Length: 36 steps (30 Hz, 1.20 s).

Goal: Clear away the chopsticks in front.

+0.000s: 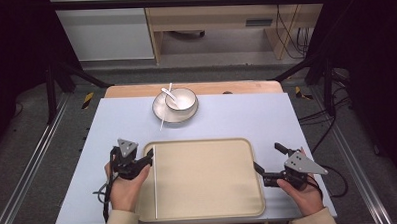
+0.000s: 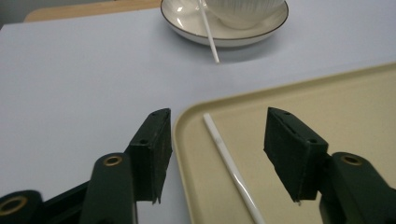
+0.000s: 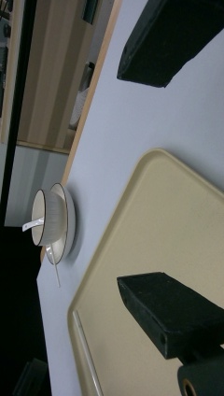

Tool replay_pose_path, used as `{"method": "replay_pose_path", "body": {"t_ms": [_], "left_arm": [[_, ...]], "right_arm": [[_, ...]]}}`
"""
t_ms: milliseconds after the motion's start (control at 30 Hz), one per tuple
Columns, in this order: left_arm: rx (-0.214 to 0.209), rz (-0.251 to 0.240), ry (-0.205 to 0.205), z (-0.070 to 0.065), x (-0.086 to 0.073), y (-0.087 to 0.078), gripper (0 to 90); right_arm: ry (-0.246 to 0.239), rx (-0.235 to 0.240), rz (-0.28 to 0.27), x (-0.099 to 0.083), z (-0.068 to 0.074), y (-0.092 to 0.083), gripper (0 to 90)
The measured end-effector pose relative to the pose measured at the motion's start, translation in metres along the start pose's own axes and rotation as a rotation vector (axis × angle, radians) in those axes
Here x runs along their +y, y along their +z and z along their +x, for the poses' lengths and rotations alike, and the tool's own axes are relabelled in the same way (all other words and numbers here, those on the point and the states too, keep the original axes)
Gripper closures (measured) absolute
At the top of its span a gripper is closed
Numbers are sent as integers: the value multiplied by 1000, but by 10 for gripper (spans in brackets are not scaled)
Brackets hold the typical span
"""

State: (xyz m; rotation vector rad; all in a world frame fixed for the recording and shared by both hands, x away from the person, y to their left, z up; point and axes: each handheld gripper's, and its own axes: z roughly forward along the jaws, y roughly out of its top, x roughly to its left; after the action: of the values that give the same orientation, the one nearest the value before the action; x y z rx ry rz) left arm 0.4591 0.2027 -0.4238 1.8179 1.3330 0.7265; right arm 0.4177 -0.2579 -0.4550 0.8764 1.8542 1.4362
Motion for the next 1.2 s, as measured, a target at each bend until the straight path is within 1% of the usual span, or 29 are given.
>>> {"method": "replay_pose_path", "body": {"t_ms": [33, 133, 167, 233, 267, 333, 367, 400, 433, 500, 533, 567, 600, 667, 700, 733, 767, 800, 833, 867, 933, 967, 1000, 1067, 1133, 1200], "left_arm": [[-12, -3, 0, 1, 3, 3, 392], [-42, -1, 34, 4, 17, 11, 346], [-49, -3, 38, 5, 20, 13, 334], [-75, -9, 40, 6, 31, 20, 310], [-84, -6, 55, 7, 36, 24, 305], [-97, -10, 69, 8, 44, 30, 288], [-104, -6, 79, 9, 47, 32, 284], [-119, -18, 75, 9, 52, 37, 280], [-125, -25, 77, 9, 56, 40, 278], [-145, -32, 82, 10, 63, 46, 287], [-147, -42, 90, 10, 68, 50, 292], [-135, -46, 103, 11, 72, 54, 307], [-125, -38, 124, 12, 75, 58, 317], [-115, -23, 144, 14, 81, 69, 341], [-113, -11, 141, 16, 83, 74, 362], [-113, -5, 122, 18, 85, 78, 382], [-117, -6, 107, 20, 86, 82, 394], [-114, -5, 104, 21, 88, 86, 407], [-106, 2, 106, 23, 88, 91, 433], [-100, 23, 111, 24, 89, 95, 452], [-84, 46, 116, 27, 89, 105, 480], [-84, 54, 117, 27, 90, 108, 506], [-86, 70, 117, 27, 90, 116, 511], [-81, 73, 122, 26, 90, 123, 538], [-62, 111, 139, 24, 90, 134, 548], [-66, 117, 140, 24, 90, 141, 559]], "right_arm": [[-2, -1, 1, 0, 0, 0, 33], [-3, -3, 3, 0, 0, 0, 33], [-3, -4, 4, 0, 0, 0, 32], [-3, -6, 6, 0, 0, 0, 32], [-4, -6, 6, 0, 0, 0, 32], [-3, -6, 6, -1, 0, 0, 32], [-4, -6, 6, -1, 0, 1, 32], [-4, -6, 7, -1, 0, 1, 32], [-4, -5, 7, -1, 0, 1, 32], [-5, -7, 9, -1, 0, 1, 32], [-4, -6, 8, -1, 0, 1, 33], [-2, -7, 8, -1, 0, 1, 32], [-3, -8, 9, -1, 0, 1, 32], [-4, -8, 12, -1, 0, 1, 33], [-4, -7, 12, -1, 0, 1, 34], [-5, -7, 12, -1, 0, 1, 34], [-5, -7, 13, -1, 0, 1, 34], [-4, -7, 11, -1, 0, 1, 34], [-2, -7, 11, -1, 0, 1, 34], [-1, -8, 13, -1, 0, 1, 34], [-2, -8, 16, -1, 0, 2, 34], [-2, -7, 17, -1, 0, 2, 35], [-4, -6, 17, -1, 0, 2, 34], [-2, -7, 18, -1, 0, 2, 35], [-1, -7, 19, -1, 0, 2, 35], [1, -9, 21, -1, 0, 2, 35]]}}
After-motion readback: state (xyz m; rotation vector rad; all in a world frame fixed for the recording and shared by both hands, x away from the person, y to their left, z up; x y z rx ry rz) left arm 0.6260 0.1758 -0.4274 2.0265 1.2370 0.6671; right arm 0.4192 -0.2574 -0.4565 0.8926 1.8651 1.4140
